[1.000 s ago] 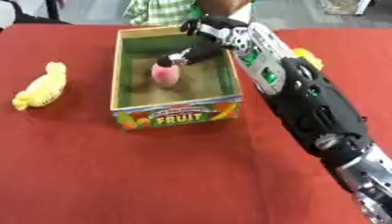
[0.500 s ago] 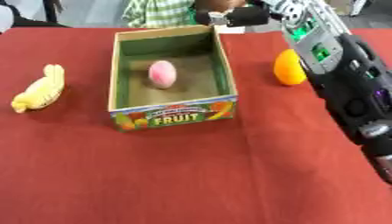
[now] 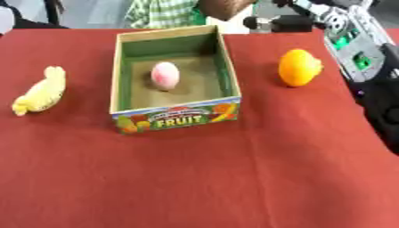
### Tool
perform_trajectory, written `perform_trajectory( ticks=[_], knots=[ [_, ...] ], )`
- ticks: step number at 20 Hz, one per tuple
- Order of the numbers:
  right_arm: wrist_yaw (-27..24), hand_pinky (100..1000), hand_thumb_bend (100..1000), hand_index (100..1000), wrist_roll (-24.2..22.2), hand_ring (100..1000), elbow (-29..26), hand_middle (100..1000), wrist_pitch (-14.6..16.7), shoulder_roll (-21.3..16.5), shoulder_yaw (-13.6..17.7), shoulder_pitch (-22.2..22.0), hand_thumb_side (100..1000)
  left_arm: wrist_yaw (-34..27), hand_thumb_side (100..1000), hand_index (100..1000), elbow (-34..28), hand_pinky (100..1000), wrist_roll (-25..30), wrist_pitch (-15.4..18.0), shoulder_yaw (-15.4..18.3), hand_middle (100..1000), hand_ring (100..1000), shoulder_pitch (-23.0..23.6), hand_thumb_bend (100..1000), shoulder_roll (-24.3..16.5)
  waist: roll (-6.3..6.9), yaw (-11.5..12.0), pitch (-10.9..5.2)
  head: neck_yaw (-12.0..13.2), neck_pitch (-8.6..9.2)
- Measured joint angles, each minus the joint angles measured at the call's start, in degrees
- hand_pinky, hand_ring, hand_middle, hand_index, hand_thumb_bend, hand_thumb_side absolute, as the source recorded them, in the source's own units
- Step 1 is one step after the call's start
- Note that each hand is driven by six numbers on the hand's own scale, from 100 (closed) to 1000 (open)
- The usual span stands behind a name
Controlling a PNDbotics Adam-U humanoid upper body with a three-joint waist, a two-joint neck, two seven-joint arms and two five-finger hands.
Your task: Pick up objects on the table and place them in the box.
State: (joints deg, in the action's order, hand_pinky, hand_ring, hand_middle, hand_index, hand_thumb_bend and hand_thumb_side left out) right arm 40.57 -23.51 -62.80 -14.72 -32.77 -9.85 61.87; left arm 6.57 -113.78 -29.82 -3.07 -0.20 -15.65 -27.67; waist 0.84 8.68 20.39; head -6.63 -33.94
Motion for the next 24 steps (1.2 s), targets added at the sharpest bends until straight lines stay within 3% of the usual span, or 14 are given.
perform_trajectory(
  ticks=[6, 17, 19, 22, 24],
  knots=[
    [0.2, 965, 718, 964, -1.1, 998, 0.0, 910, 0.9, -2.6, -0.4, -2.1, 820, 0.0, 810, 655, 0.0, 496, -0.1, -0.1, 0.0, 594, 540, 0.2, 100, 0.0, -0.02, -0.5, -0.33, 0.4, -0.14],
    [0.2, 957, 753, 973, -8.6, 991, -0.5, 904, 2.3, -5.4, -1.5, -5.6, 703, 0.0, 809, 654, 0.0, 496, -0.2, -0.2, 0.1, 595, 541, 0.5, 100, 0.0, -0.03, -0.6, -0.44, 1.1, -0.25],
    [0.2, 947, 739, 971, -9.8, 982, -0.8, 893, 2.8, -5.9, -1.9, -6.2, 678, 0.0, 808, 654, 0.0, 496, -0.2, -0.2, 0.1, 595, 541, 0.5, 100, 0.0, -0.08, -0.6, -0.57, 1.2, -0.25],
    [0.3, 915, 597, 973, -10.7, 959, -1.0, 868, 3.0, -6.2, -2.3, -6.8, 569, 0.0, 805, 654, 0.0, 495, -0.2, -0.2, 0.1, 595, 541, 0.5, 100, 0.0, -0.09, -0.6, -0.61, 1.2, -0.25],
    [0.9, 915, 597, 973, -10.7, 959, -0.8, 868, 3.1, -6.3, -2.5, -7.0, 569, 0.0, 805, 654, 0.0, 495, -0.2, -0.2, 0.1, 595, 541, 0.5, 100, 0.0, -0.05, -0.5, -0.61, 1.2, -0.25]
  ],
)
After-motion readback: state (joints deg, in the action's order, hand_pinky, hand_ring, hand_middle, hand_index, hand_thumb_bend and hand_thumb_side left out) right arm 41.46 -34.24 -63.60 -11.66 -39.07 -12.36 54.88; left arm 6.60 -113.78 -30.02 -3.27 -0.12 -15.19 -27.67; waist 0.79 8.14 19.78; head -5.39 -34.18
